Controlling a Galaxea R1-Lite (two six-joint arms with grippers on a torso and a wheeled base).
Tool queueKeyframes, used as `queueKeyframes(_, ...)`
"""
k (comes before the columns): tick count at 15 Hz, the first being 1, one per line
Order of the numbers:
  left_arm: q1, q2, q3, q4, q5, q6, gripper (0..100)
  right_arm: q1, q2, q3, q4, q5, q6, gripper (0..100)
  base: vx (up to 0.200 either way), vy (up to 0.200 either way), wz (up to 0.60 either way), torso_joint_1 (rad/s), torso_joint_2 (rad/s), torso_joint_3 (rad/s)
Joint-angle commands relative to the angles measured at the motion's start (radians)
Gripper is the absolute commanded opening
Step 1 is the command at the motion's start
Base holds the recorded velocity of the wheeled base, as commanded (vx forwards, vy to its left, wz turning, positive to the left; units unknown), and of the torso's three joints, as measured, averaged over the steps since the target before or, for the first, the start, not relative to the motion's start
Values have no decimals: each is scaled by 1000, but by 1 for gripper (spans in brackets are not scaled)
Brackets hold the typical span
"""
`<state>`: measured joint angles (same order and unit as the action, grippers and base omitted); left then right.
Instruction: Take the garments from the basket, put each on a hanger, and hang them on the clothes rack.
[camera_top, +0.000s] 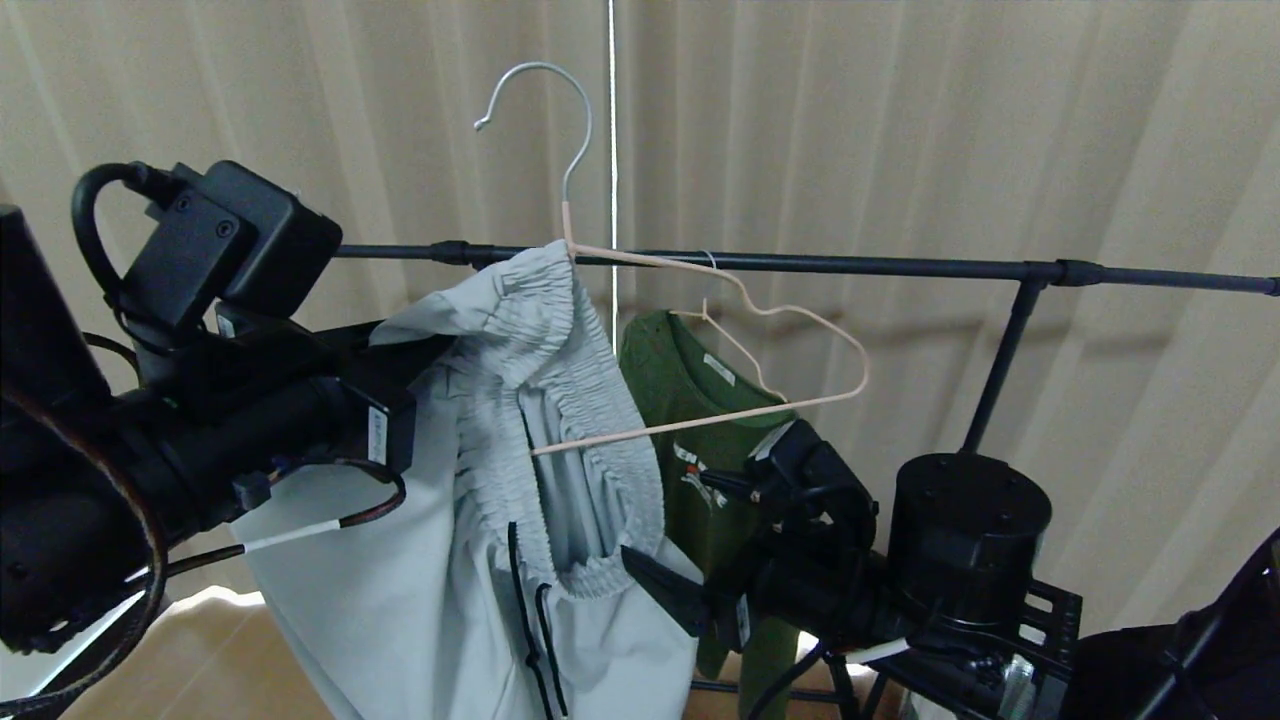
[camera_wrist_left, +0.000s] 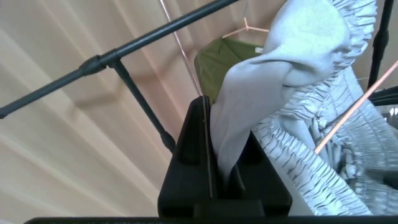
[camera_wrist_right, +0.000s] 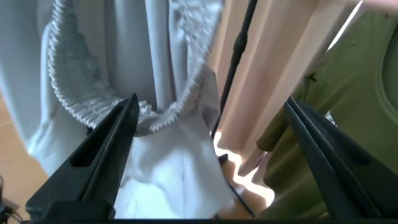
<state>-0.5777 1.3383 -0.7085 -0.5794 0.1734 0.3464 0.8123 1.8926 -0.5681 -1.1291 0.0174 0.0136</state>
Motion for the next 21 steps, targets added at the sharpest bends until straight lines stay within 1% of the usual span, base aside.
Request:
queueKeyframes(1,-25,-27,1,1,0,-1,0,-5,14,-1,-8,-1,0,0,0,0,0,0,0,0)
queueKeyframes(3,-60,-39,1,1,1,2,0,-7,25,1,-32,-2,0,0,0,0,0,0,0,0)
queueKeyframes(9,-62,-34,3,1,0,3,0,-9,20,8,-38,-5,0,0,0,0,0,0,0,0)
queueKeyframes(12,-36,-36,6,1,3,17,0,-64,3,28,-46,-31,-1,0,0,0,0,0,0,0)
queueKeyframes(13,9,-34,9,1,3,54,0,-102,-20,53,-50,-37,-7,0,0,0,0,0,0,0)
queueKeyframes(15,64,-33,11,0,0,114,0,-148,-59,91,-49,-37,-18,0,0,0,0,0,0,0)
queueKeyframes(16,67,-33,12,0,0,120,0,-171,-72,102,-46,-37,-20,0,0,0,0,0,0,0)
queueKeyframes(18,67,-34,44,1,-2,138,0,-239,-87,116,-44,-36,-54,0,0,0,0,0,0,0)
queueKeyframes(20,79,-39,90,0,0,212,0,-291,-90,116,-44,-36,-80,0,0,0,0,0,0,0)
queueKeyframes(21,93,-42,104,-4,0,230,0,-311,-92,112,-44,-36,-96,0,0,0,0,0,0,0)
